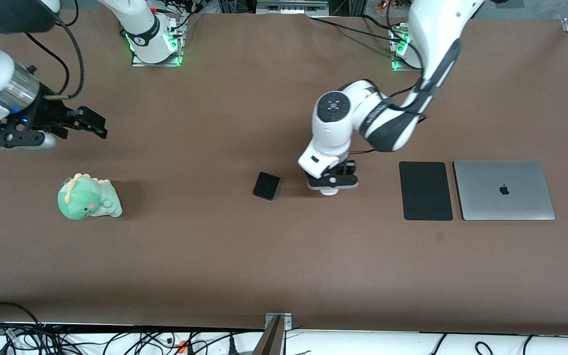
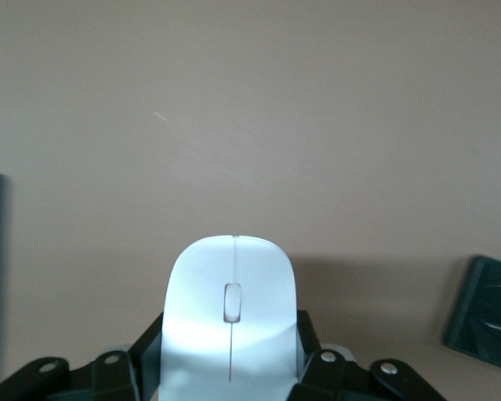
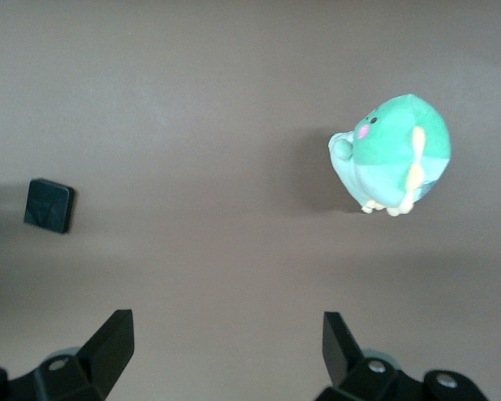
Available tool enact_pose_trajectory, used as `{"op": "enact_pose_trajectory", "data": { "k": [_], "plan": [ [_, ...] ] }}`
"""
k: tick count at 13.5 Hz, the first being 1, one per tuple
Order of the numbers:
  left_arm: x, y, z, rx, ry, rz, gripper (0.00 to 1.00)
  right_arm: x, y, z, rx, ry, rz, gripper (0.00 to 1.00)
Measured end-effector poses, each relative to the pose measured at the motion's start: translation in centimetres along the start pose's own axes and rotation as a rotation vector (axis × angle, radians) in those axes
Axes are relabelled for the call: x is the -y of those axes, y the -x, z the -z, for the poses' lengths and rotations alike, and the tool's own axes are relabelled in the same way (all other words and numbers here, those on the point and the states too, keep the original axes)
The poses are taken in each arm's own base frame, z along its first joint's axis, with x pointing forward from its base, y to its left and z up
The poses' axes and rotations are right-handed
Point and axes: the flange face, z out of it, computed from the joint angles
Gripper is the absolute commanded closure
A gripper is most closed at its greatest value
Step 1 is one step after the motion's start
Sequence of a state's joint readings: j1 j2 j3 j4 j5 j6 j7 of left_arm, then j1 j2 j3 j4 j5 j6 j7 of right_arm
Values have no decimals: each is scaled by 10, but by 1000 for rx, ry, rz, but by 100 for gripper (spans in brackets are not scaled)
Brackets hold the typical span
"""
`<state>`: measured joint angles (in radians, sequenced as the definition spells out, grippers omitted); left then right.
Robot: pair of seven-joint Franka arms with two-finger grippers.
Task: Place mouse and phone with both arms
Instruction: 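Carry the mouse onto the mouse pad while the right gripper reaches the phone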
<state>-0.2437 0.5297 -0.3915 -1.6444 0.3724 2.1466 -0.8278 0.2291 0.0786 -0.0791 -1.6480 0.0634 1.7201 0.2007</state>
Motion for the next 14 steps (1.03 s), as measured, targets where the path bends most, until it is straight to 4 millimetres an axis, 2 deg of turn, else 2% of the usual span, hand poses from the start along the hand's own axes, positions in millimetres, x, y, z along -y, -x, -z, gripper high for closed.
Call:
{"op": "enact_pose_trajectory", "data": {
  "k": [2, 4, 6, 8, 9, 11, 14],
  "plan": [
    [61, -32, 30, 18, 9, -12, 66, 28, -11, -27, -4, 4, -33, 0],
    [133, -60, 42, 42, -13, -32, 66, 67, -19, -61, -12, 6, -79, 0],
    [204, -80, 33, 72, -26, -71, 66, 106, -22, -100, -9, 14, -141, 0],
    [256, -82, 9, 120, -31, -90, 66, 150, -23, -143, -3, 25, -198, 0],
    [273, -79, -5, 139, -29, -96, 66, 175, -21, -166, -2, 36, -222, 0],
    [294, -67, -41, 123, -3, -119, 65, 224, -14, -210, -7, 57, -268, 0],
    [312, -38, -94, 72, 47, -131, 65, 266, -5, -264, -27, 55, -311, 0]
  ]
}}
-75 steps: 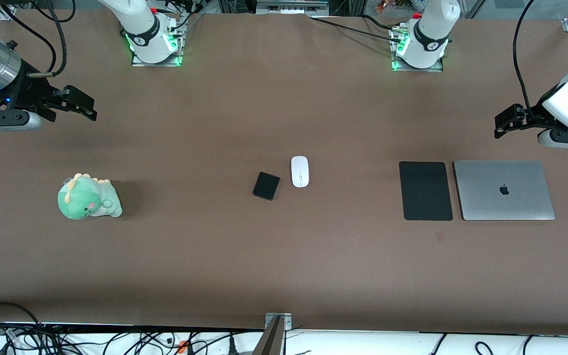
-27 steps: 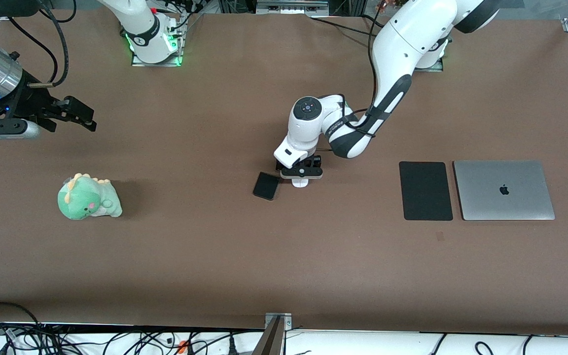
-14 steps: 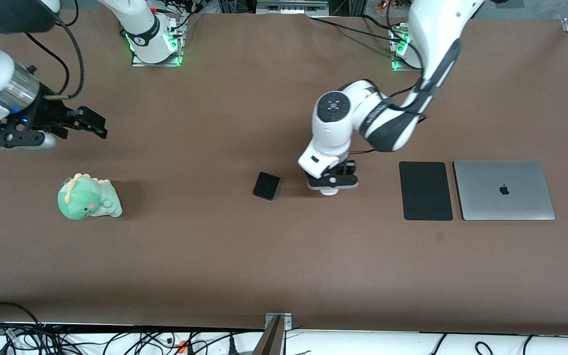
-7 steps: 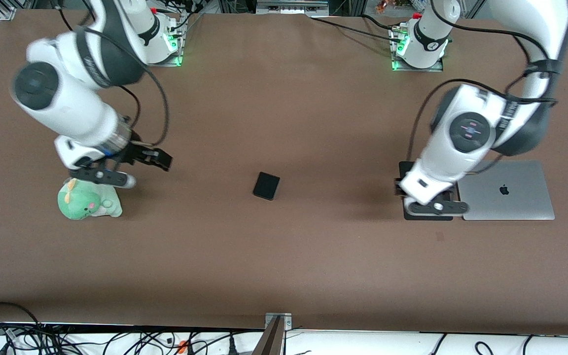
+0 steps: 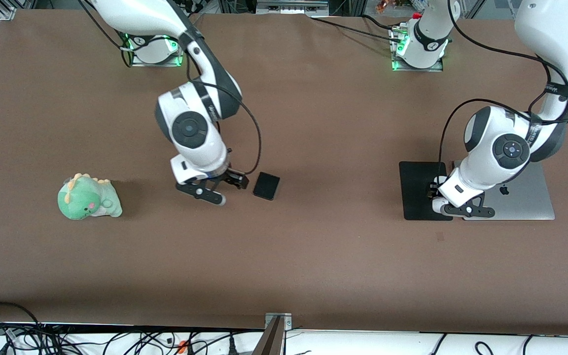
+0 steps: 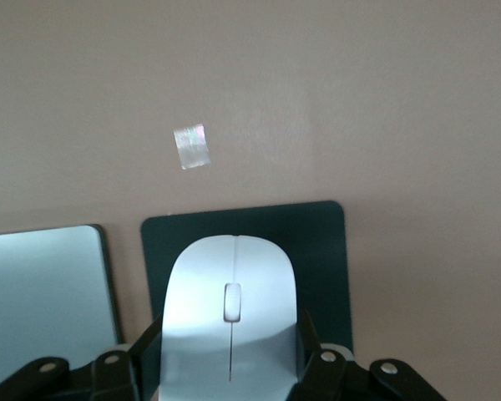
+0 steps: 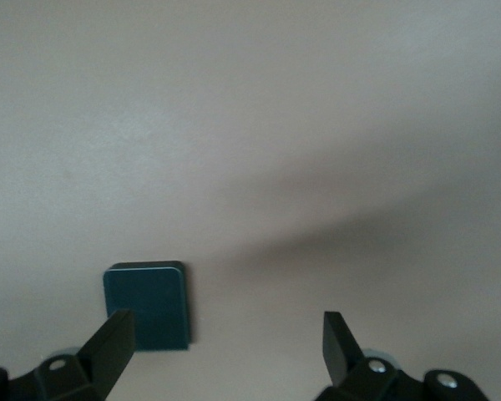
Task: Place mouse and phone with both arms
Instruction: 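Carry the mouse onto the mouse pad while the right gripper reaches the phone, then release the mouse and raise the left gripper while the right gripper grasps the phone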
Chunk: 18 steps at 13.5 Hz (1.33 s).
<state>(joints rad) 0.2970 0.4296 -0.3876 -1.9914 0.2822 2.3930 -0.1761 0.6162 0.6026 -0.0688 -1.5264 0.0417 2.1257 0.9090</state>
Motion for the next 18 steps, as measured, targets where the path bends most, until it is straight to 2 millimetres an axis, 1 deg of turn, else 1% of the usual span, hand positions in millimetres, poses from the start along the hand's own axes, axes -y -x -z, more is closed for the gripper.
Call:
{"op": "enact_pose_trajectory", "data": {
  "k": [2, 5, 6, 7, 8, 9, 10, 13, 15, 16, 17, 18],
  "plan": [
    [2, 19, -25, -41, 28, 3, 64, 18, 15, -35, -10, -6, -21, 0],
    [10, 44, -60, -80, 71, 21, 64, 41, 46, -90, -20, -11, -26, 0],
    [11, 48, -69, -82, 80, 23, 62, 47, 55, -103, -23, -12, -19, 0],
    [14, 49, -77, -90, 88, 26, 58, 51, 62, -111, -25, -13, -13, 0],
    [16, 50, -83, -93, 96, 31, 45, 54, 67, -115, -25, -13, -6, 0],
    [19, 51, -88, -93, 102, 35, 12, 57, 71, -115, -25, -13, 1, 0],
    [20, 51, -91, -95, 105, 37, 0, 59, 74, -114, -27, -15, 6, 0],
    [22, 47, -85, -112, 102, 37, 0, 67, 84, -117, -36, -28, 25, 0],
    [25, 38, -70, -120, 88, 35, 0, 69, 89, -125, -40, -30, 33, 0],
    [26, 32, -57, -99, 70, 31, 0, 68, 89, -129, -43, -27, 37, 0],
    [25, 23, -38, -61, 48, 21, 0, 68, 89, -132, -49, -22, 43, 0],
    [20, 13, -14, -19, 25, 8, 0, 67, 88, -133, -54, -20, 47, 0]
  ]
}}
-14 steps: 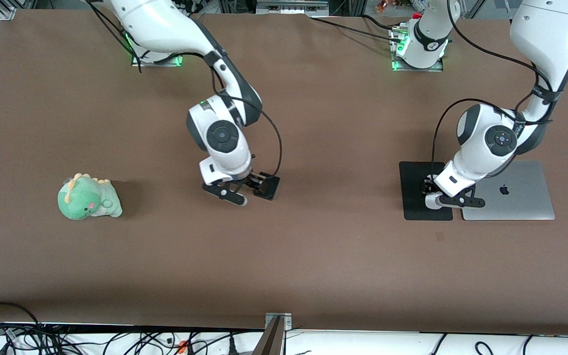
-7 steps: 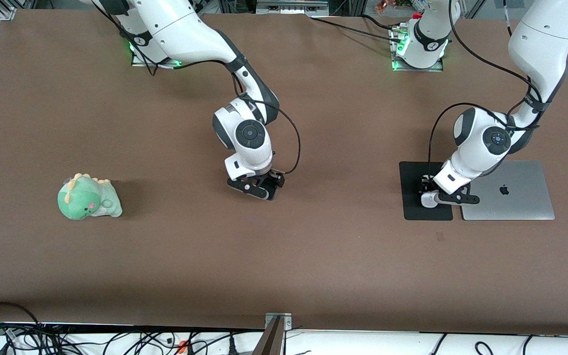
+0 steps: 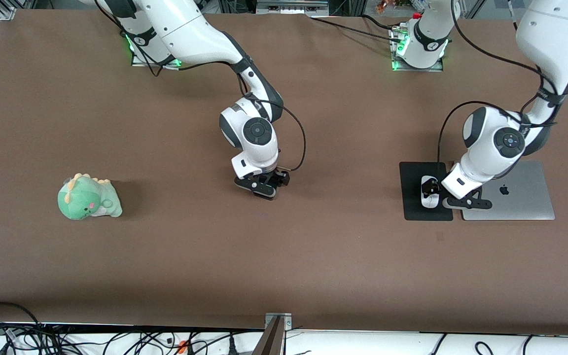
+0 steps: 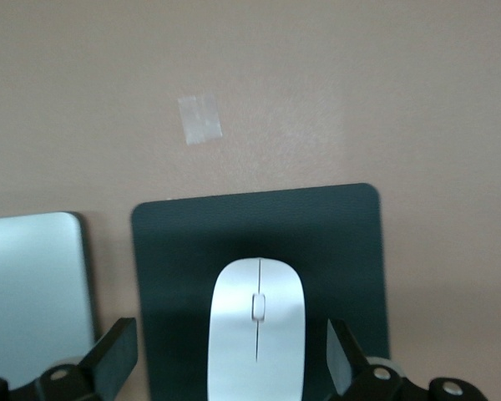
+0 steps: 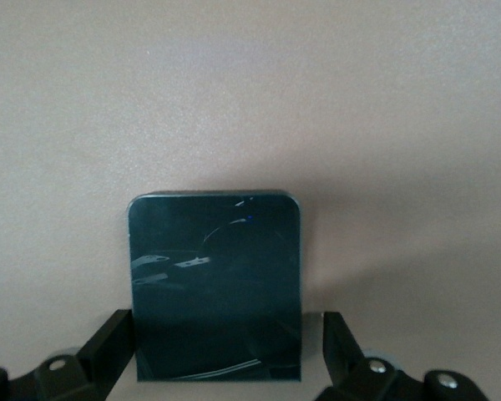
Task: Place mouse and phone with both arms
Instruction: 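Release the mouse and raise the left gripper while the right gripper grasps the phone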
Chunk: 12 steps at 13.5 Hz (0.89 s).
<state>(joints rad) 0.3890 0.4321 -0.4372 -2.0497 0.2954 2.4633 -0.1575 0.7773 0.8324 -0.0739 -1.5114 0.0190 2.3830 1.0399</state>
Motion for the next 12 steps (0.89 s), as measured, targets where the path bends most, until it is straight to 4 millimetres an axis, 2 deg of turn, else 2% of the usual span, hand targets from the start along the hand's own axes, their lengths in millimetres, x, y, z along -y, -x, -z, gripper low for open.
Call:
{"op": "enact_pose_trajectory", "data": {
  "k": [4, 7, 8, 11, 12],
  "plan": [
    [-18, -37, 115, 162, -77, -17, 0, -1, -2, -1, -6, 0, 1, 0],
    [-20, -47, 208, 238, -101, -6, 0, -1, -2, -4, -8, -2, 1, 5],
    [-17, -47, 231, 250, -100, -12, 0, -1, -2, -5, -9, -2, 1, 9],
    [-4, -39, 285, 231, -79, -16, 0, -1, -3, -5, -13, -5, 0, 35],
    [4, -33, 302, 214, -62, -4, 0, -1, -5, -3, -15, -7, -1, 39]
  ]
}}
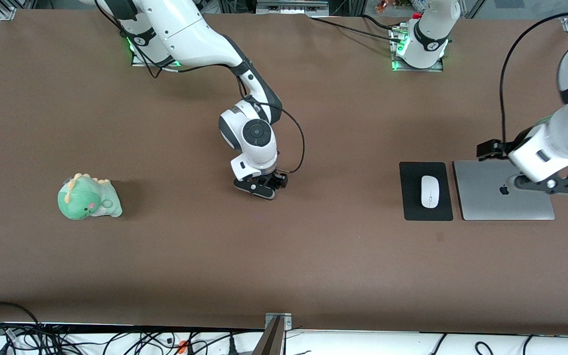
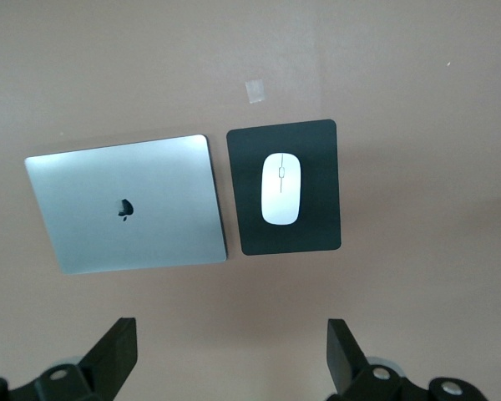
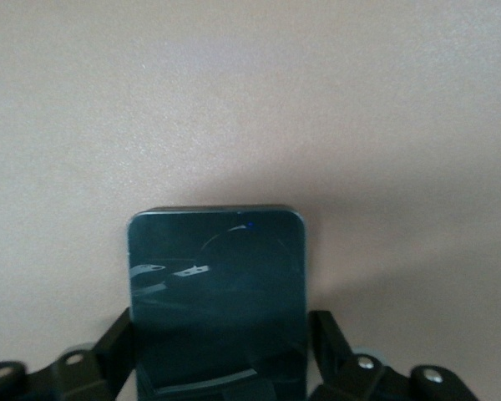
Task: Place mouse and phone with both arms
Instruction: 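Release the mouse and raise the left gripper while the right gripper grasps the phone, then carry the black phone with the right gripper beside the green plush toy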
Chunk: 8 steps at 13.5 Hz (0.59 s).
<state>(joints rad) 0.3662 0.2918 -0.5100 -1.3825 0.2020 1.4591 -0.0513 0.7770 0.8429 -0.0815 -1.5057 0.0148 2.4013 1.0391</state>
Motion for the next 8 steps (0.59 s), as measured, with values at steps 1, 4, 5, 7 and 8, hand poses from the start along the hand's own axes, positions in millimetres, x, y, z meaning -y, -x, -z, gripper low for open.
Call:
{"op": "enact_pose_trajectory", "data": {
  "k": [1, 4, 5, 7, 8],
  "plan": [
    [12, 12, 15, -18, 26, 20, 0, 1, -2, 3, -4, -3, 0, 39],
    [38, 41, 50, -120, 42, 71, 0, -6, -20, 8, -23, -3, 20, 39],
    [40, 48, 52, -161, 30, 75, 0, -11, -30, 12, -22, 4, 35, 39],
    [33, 63, 45, -204, 18, 69, 0, -28, -56, 32, 2, 40, 75, 39],
    [29, 69, 42, -209, 17, 62, 0, -39, -71, 47, 18, 55, 100, 39]
  ]
}}
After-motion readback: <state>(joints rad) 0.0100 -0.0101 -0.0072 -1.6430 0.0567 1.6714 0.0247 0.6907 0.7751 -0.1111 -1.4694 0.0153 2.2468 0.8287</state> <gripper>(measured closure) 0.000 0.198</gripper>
